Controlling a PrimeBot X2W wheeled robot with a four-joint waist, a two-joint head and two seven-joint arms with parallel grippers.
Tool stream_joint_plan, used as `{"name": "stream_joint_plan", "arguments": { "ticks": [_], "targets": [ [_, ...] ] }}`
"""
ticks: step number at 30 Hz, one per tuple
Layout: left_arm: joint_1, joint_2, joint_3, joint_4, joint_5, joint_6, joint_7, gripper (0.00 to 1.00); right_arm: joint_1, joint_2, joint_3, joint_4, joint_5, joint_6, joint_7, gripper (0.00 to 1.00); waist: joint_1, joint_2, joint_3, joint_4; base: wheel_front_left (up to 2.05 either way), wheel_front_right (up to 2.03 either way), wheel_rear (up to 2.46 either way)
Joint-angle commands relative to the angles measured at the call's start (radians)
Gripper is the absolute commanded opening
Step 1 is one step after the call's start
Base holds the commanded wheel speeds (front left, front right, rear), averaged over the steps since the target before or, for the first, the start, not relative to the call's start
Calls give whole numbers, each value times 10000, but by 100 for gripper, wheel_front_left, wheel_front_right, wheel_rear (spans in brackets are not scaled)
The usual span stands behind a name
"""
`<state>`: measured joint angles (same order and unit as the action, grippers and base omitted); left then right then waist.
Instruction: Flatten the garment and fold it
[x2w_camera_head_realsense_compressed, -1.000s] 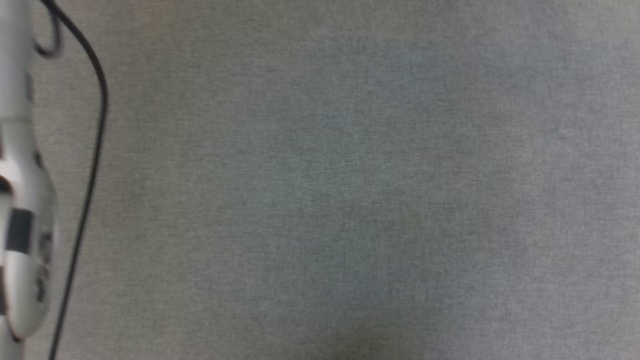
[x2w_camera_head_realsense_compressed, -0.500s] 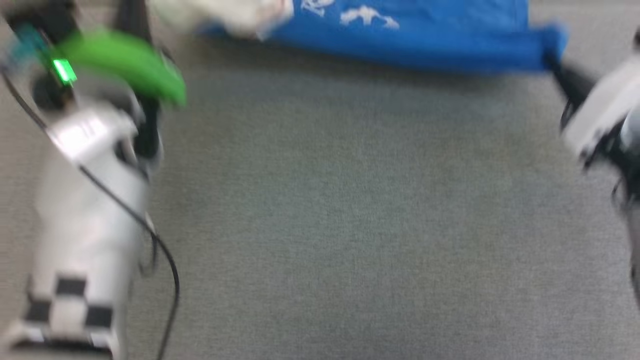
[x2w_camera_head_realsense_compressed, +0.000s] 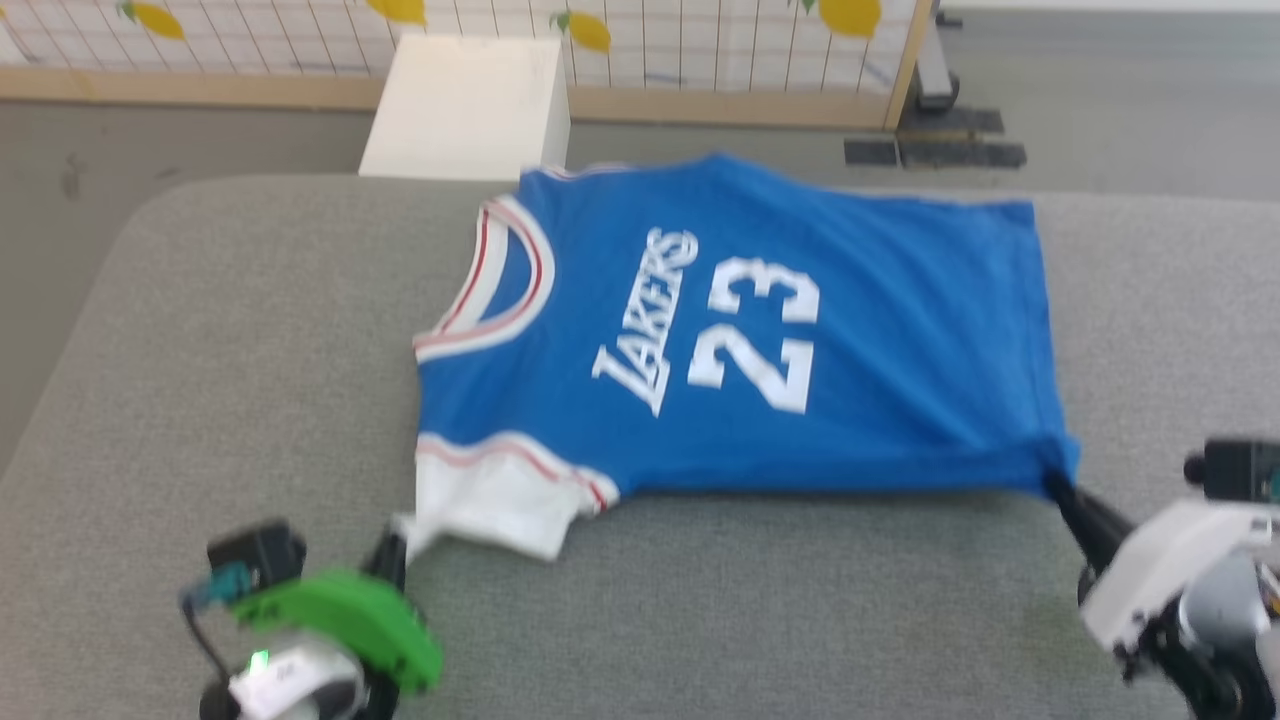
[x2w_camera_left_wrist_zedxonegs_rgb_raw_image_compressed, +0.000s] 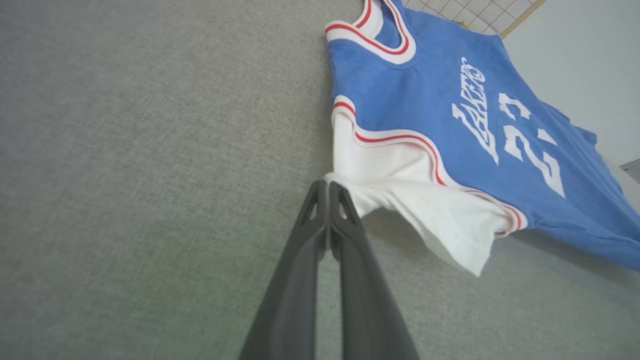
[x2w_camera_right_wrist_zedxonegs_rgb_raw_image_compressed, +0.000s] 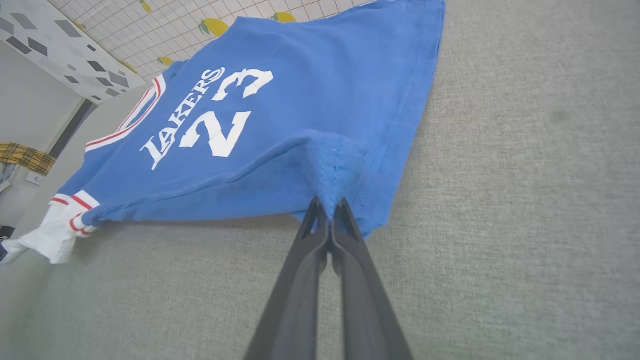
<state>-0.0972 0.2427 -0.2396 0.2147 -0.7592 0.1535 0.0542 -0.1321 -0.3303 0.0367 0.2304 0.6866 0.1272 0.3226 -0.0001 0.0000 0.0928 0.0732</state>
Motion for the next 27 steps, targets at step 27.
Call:
{"name": "stream_joint_plan", "arguments": {
  "ticks": [27],
  "targets": [
    [4070, 1671, 135, -4141, -1613, 2014, 4528, 0, 3659, -551, -663, -1705, -1042, 35, 2415, 0, 1, 0, -737, 129, 0, 0, 0]
  ]
}}
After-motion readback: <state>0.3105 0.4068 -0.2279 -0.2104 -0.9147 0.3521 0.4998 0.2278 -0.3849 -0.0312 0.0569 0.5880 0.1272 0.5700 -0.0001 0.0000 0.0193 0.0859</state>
